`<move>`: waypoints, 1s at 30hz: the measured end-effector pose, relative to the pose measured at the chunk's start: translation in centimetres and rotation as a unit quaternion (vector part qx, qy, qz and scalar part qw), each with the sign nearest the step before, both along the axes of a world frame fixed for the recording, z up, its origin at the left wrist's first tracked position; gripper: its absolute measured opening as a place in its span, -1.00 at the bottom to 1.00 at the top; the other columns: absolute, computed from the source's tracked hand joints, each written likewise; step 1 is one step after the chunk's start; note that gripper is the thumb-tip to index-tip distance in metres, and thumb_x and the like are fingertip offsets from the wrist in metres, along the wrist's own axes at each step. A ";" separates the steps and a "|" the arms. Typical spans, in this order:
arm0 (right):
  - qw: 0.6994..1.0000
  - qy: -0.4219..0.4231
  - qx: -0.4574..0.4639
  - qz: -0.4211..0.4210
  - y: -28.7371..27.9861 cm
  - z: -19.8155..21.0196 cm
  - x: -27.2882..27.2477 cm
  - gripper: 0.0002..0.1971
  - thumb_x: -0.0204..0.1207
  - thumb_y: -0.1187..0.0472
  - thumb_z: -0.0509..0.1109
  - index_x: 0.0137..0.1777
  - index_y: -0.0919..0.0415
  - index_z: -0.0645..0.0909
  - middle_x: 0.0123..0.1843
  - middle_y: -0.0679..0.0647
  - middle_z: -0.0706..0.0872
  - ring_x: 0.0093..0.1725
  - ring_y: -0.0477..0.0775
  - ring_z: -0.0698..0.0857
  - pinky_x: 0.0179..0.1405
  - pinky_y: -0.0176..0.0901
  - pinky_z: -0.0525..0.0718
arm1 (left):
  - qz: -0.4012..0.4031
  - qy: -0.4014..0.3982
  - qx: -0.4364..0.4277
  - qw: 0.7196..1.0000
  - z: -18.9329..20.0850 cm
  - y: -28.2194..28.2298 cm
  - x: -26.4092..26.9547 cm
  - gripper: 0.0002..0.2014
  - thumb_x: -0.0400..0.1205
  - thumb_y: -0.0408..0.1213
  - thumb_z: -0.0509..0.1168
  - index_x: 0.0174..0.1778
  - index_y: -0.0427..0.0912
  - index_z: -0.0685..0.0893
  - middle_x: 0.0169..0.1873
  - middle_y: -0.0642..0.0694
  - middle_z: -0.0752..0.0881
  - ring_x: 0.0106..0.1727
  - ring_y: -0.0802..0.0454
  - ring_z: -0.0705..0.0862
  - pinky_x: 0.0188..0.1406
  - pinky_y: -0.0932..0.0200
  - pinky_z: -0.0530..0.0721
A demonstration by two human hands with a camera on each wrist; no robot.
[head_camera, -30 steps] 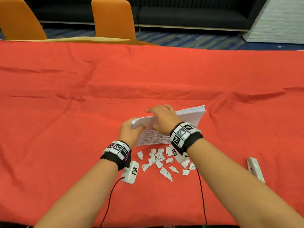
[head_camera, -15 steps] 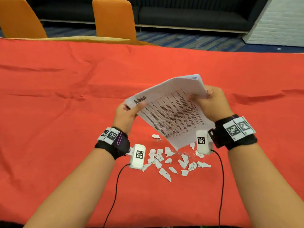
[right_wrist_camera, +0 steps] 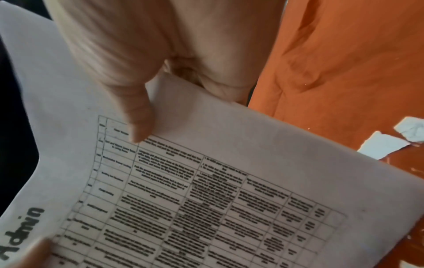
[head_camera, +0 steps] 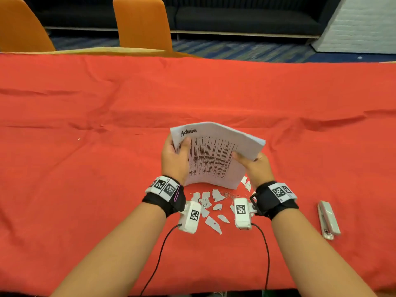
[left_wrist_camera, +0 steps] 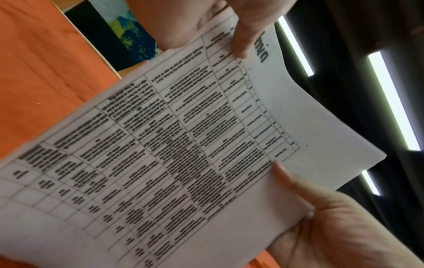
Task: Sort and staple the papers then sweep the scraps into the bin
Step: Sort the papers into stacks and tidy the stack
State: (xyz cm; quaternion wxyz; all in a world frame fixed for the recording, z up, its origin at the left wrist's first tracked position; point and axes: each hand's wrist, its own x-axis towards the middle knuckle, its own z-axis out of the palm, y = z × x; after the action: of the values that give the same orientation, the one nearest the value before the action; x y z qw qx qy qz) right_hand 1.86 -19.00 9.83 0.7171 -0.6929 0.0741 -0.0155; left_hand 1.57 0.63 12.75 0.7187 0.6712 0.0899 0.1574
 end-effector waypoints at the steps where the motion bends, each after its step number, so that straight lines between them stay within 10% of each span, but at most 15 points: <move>1: 1.000 0.007 -0.001 0.008 0.0 -0.1 -0.1 -0.72 0.39 0.41 0.53 0.01 0.04 0.74 -0.07 -0.10 0.84 0.04 0.02 0.77 0.18 0.02 0.70 | -0.003 0.008 -0.009 1.000 -0.5 0.1 -0.2 -0.82 0.68 -0.38 0.25 0.19 -0.23 0.60 -0.07 0.04 0.74 -0.09 0.32 0.72 -0.06 0.35 0.65; 5: 1.000 -0.003 0.005 0.016 0.2 0.3 0.3 -0.64 0.35 0.52 0.52 -0.08 0.00 0.75 -0.15 -0.11 0.85 -0.10 -0.17 0.80 0.08 -0.08 0.72 | -0.014 0.006 -0.027 1.000 -0.8 0.2 -0.5 -0.88 0.65 -0.23 0.16 0.02 0.00 0.59 -0.06 0.01 0.71 0.00 0.08 0.67 0.09 0.12 0.61; 12: 0.999 -0.019 0.031 0.009 0.2 0.7 1.0 -0.64 0.29 0.59 0.51 -0.15 0.09 0.76 -0.22 -0.07 0.86 -0.14 -0.10 0.81 -0.04 -0.16 0.75 | -0.010 -0.024 -0.030 0.999 0.0 -0.6 -1.1 -0.68 0.77 -0.44 -0.03 -0.01 0.17 0.31 -0.16 0.39 0.38 -0.27 0.86 0.44 -0.21 0.80 0.32; 26: 0.999 -0.005 0.006 0.033 -0.3 0.3 1.8 -0.63 0.11 0.48 0.46 -0.31 -0.07 0.82 -0.25 -0.08 0.85 -0.06 0.12 0.75 0.12 0.13 0.68 | -0.021 -0.020 0.064 0.998 -1.3 0.0 -0.8 -0.61 0.76 -0.42 0.02 -0.19 0.24 0.23 -0.26 0.29 0.34 -0.31 0.75 0.45 -0.23 0.72 0.38; 30: 0.999 0.004 0.018 0.039 -0.6 0.1 1.8 -0.68 0.05 0.47 0.44 -0.26 0.08 0.77 -0.18 0.01 0.83 -0.08 0.10 0.74 0.02 0.03 0.67 | -0.012 -0.045 0.072 0.996 -2.0 0.7 -0.7 -0.94 0.67 -0.35 0.07 0.00 -0.19 0.42 -0.26 0.09 0.57 -0.27 0.41 0.56 -0.20 0.51 0.50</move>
State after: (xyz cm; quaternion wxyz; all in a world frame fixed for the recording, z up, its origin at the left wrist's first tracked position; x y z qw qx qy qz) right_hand 3.67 -19.64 9.96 0.7289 -0.6826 0.0498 0.0166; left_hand 0.87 1.33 10.78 0.6739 0.7145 0.0380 0.1843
